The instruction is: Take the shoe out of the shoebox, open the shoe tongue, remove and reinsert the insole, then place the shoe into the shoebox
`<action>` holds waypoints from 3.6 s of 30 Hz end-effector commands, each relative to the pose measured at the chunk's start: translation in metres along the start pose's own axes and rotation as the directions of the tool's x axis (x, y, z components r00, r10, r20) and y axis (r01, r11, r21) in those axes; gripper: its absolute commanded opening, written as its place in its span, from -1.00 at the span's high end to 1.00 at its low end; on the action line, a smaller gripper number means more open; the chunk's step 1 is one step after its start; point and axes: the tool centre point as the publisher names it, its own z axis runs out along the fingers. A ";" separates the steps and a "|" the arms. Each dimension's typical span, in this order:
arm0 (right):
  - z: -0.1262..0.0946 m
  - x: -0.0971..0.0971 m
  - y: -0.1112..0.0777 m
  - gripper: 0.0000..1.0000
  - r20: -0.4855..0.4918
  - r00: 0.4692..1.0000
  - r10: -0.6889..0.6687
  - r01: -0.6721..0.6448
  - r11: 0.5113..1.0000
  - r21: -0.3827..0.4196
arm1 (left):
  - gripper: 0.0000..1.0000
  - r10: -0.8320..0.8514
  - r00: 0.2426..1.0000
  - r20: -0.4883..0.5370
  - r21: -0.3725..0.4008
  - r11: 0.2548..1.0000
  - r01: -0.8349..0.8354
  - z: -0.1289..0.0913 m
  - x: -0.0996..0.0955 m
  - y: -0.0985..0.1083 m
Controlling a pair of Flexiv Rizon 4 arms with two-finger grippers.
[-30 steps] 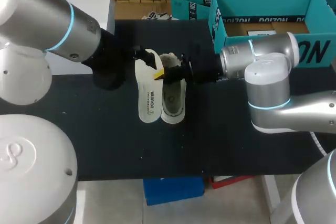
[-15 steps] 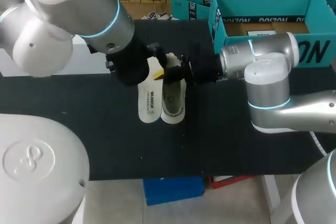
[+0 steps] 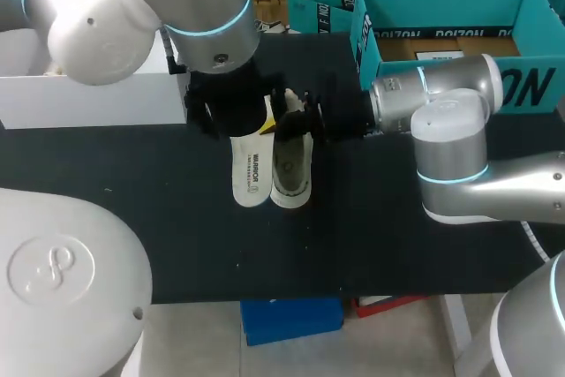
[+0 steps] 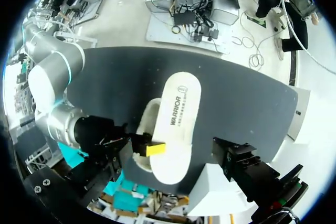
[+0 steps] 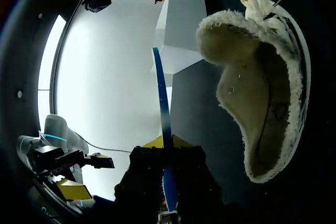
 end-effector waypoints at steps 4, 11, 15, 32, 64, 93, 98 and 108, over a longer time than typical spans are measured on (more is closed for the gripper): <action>0.001 -0.001 0.000 1.00 0.000 1.000 0.000 0.000 1.000 -0.002 | -1.00 0.013 0.999 0.033 0.014 1.000 -0.013 0.000 0.009 -0.005; 0.001 -0.001 0.000 1.00 0.000 1.000 0.000 0.000 1.000 -0.002 | -1.00 0.047 0.997 0.054 0.035 0.998 -0.048 0.002 0.010 -0.012; 0.001 -0.001 0.000 1.00 0.000 1.000 0.000 0.000 1.000 -0.002 | -1.00 0.061 0.997 0.053 0.041 0.997 -0.064 0.004 0.010 -0.015; 0.001 -0.001 0.000 1.00 0.000 1.000 0.000 0.000 1.000 -0.002 | -1.00 0.092 0.994 0.066 0.061 0.994 -0.096 0.018 0.006 0.001; 0.001 -0.001 0.000 1.00 0.000 1.000 0.000 0.000 1.000 -0.002 | -1.00 0.091 0.995 0.038 0.055 0.994 -0.093 0.073 -0.020 0.141; 0.001 -0.001 0.000 1.00 0.000 1.000 0.000 0.000 1.000 -0.002 | -1.00 0.071 0.997 0.031 0.041 0.997 -0.072 0.053 -0.009 0.122; 0.001 -0.001 0.000 1.00 0.000 1.000 0.000 0.000 1.000 -0.002 | -1.00 0.058 0.998 0.033 0.049 0.997 -0.059 0.053 0.000 0.111; 0.001 -0.001 0.000 1.00 0.000 1.000 0.000 0.000 1.000 -0.002 | -1.00 0.052 0.998 0.035 0.040 0.998 -0.053 0.035 0.013 0.074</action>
